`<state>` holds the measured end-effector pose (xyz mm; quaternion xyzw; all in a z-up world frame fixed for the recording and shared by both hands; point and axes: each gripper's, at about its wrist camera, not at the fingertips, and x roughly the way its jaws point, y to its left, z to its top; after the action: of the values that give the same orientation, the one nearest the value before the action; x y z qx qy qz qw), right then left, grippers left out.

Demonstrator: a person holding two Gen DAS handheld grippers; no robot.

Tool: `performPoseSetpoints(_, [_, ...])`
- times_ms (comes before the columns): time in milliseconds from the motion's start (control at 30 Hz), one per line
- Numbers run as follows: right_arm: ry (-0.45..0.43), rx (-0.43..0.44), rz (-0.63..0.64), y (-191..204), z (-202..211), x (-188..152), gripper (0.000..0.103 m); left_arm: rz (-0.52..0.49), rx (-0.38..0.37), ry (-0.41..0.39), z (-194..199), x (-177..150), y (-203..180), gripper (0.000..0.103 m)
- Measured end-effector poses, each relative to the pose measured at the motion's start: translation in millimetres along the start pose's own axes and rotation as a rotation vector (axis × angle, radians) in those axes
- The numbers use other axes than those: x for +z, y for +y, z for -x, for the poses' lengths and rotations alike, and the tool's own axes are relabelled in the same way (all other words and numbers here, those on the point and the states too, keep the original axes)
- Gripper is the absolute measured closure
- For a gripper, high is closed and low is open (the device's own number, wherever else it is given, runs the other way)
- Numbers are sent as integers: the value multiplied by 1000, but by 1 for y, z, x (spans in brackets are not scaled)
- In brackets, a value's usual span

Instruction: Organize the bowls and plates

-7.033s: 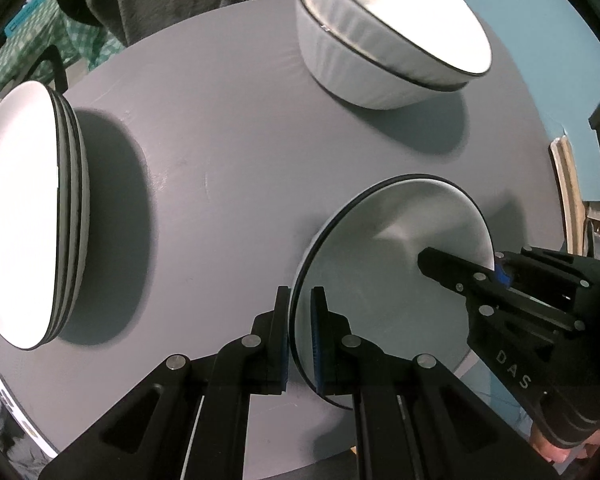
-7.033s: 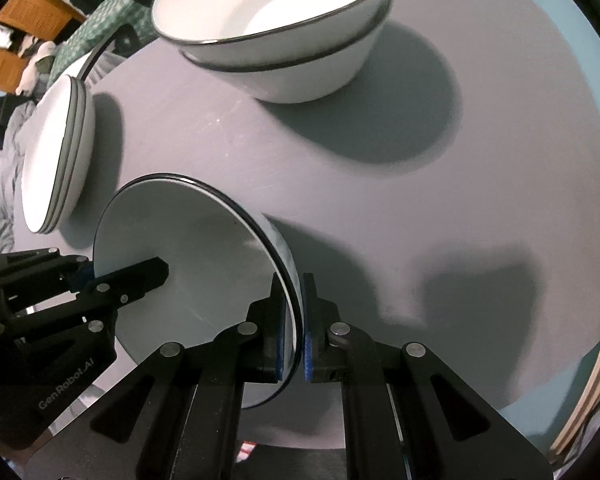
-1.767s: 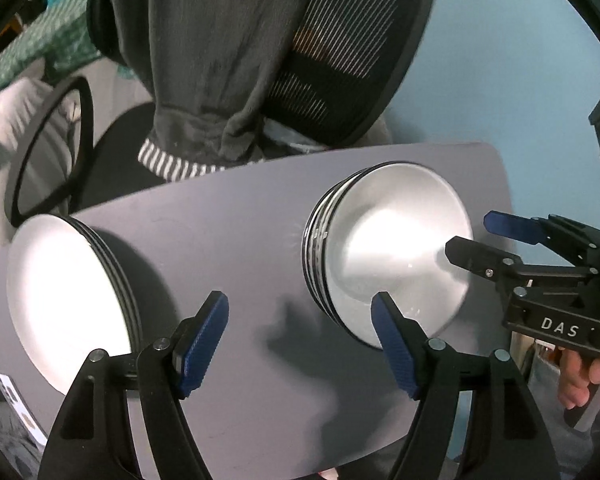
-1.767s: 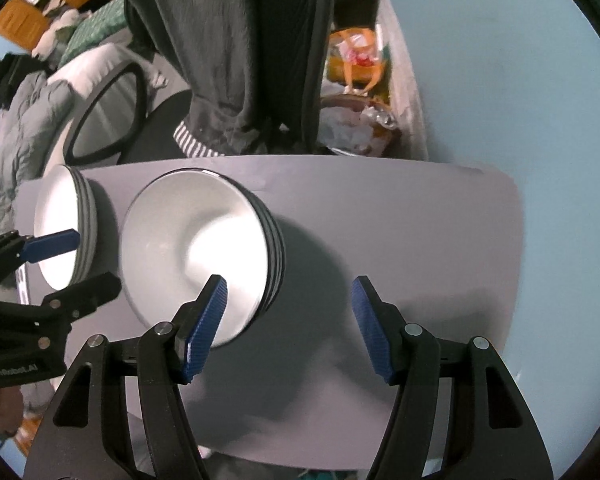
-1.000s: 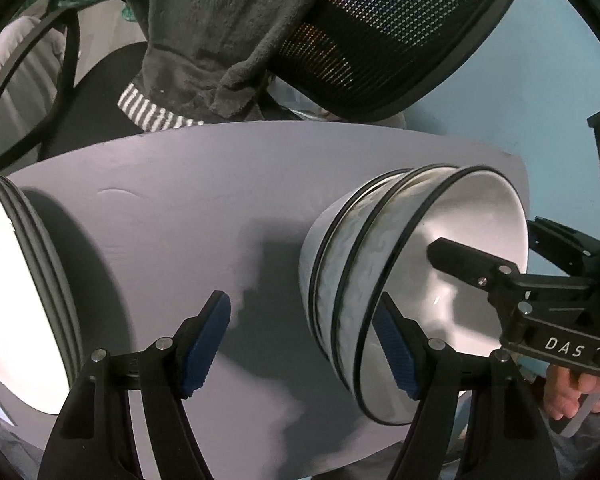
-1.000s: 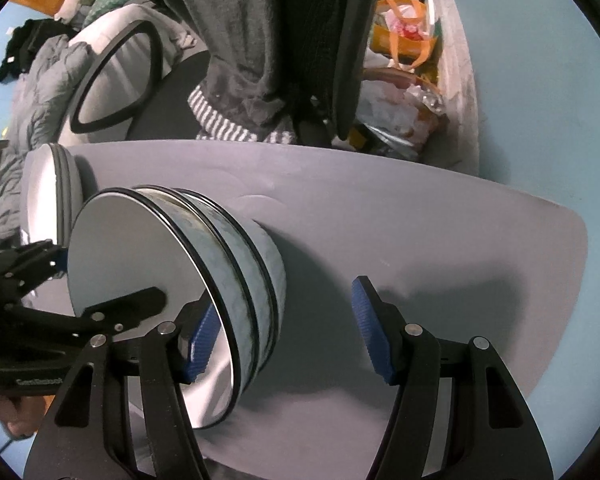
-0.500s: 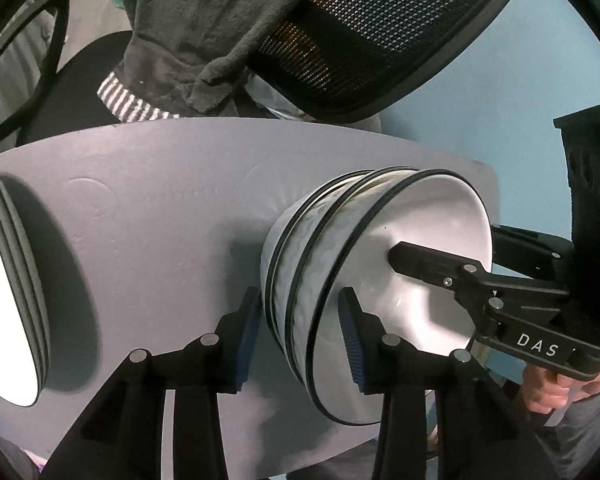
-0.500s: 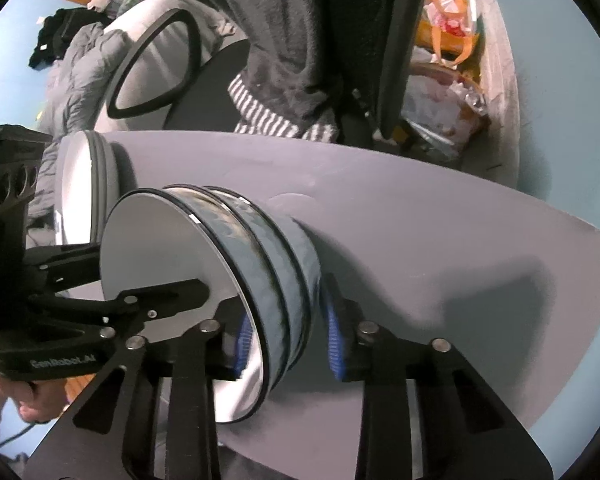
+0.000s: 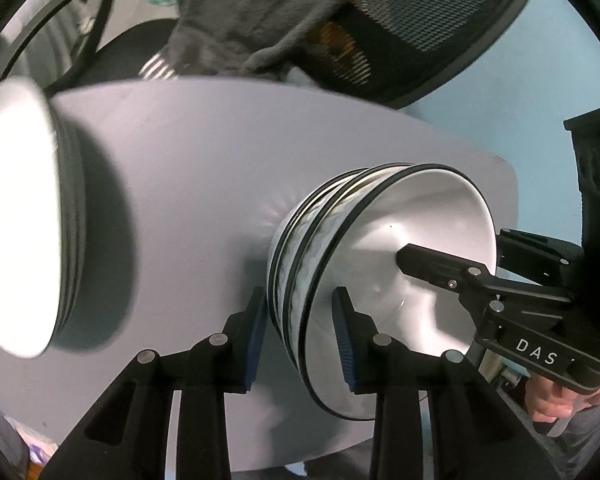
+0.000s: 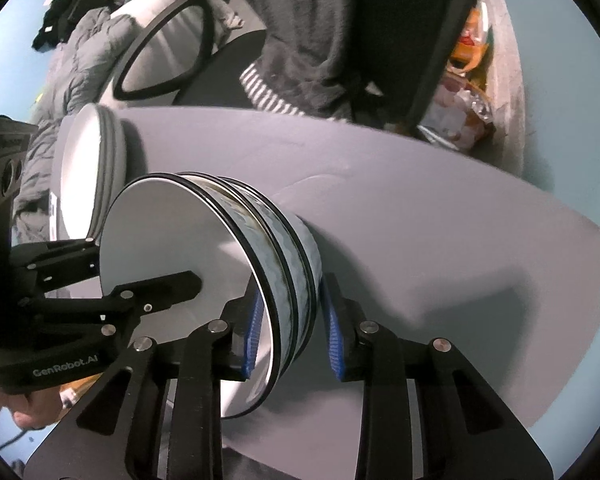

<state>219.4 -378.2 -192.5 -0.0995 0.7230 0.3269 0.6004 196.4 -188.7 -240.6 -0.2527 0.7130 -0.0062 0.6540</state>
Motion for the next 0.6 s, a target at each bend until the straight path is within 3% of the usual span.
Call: performPoseSetpoints(600, [37,15,76,109,-52,-23,74,89,62,-6,23,-86,102,71])
